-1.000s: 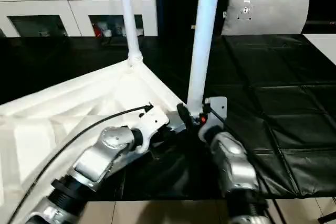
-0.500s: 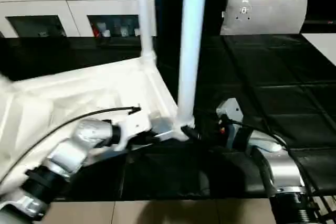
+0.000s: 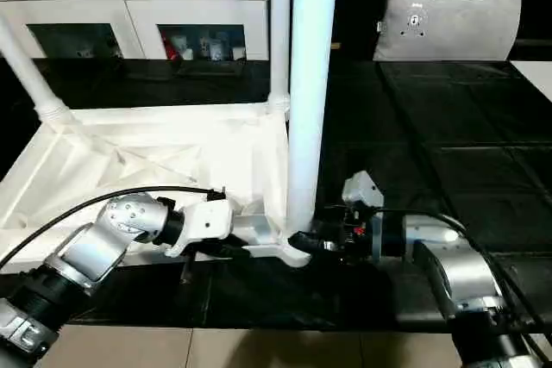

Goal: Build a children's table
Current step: Rotate leg to tighten

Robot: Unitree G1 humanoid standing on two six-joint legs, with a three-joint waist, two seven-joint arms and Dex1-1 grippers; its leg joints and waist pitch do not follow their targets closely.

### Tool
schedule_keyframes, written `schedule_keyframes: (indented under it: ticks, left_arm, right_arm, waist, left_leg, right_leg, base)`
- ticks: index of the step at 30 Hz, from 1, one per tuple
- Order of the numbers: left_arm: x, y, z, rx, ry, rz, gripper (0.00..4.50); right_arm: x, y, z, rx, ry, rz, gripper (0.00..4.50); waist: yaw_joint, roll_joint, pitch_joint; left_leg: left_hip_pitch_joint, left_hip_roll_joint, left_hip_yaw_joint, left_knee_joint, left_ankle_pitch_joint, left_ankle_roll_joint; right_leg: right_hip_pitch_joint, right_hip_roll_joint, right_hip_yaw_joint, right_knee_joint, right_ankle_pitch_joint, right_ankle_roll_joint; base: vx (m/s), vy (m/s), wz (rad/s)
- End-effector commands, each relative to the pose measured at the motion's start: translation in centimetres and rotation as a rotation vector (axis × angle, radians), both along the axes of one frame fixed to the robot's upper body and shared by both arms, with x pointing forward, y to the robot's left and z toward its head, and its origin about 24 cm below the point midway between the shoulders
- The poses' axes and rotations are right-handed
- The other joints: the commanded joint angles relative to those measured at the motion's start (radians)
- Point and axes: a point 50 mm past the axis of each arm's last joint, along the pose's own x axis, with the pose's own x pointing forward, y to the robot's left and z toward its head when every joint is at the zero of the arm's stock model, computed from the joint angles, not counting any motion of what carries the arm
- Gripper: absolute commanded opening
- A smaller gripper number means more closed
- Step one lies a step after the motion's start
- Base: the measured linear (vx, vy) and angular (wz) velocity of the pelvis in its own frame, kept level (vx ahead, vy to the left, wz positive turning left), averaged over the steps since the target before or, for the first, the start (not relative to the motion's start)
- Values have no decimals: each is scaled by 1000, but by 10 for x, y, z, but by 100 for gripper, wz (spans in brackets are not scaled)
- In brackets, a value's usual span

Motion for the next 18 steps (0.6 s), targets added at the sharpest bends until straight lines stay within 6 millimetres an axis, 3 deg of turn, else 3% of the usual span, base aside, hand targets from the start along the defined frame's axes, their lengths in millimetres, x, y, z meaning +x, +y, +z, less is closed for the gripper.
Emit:
schedule_keyframes:
  ticks: [1, 8, 14, 18]
  left_arm:
    - [-14, 7, -27, 143, 108, -65, 0]
    - [-14, 8, -27, 143, 109, -77, 0]
    - [-16, 8, -30, 133, 124, -66, 0]
    - [-17, 7, -31, 118, 133, -48, 0]
  right_arm:
    - [1, 2, 6, -4, -11, 30, 270]
    - [-3, 3, 4, -3, 10, 61, 209]
    - [-13, 7, -3, 12, 47, 76, 199]
    - [-18, 9, -6, 27, 65, 69, 198]
  waist:
    - [1, -13, -44]
    - [2, -12, -45]
    - [8, -12, -45]
    - [12, -12, -43]
  left_leg:
    - [-16, 55, -4, -68, -90, 101]
    - [-17, 54, -4, -67, -90, 94]
    - [-16, 55, -4, -67, -95, 93]
    - [-14, 56, -4, -71, -122, 83]
  right_leg:
    - [56, -70, 55, -54, -175, -231]
    - [57, -70, 55, -54, -176, -228]
    - [57, -70, 56, -55, -178, -223]
    - [55, -71, 56, -61, -231, -208]
  base:
    - [0, 0, 0]
    - [0, 0, 0]
    - [0, 0, 0]
    - [0, 0, 0]
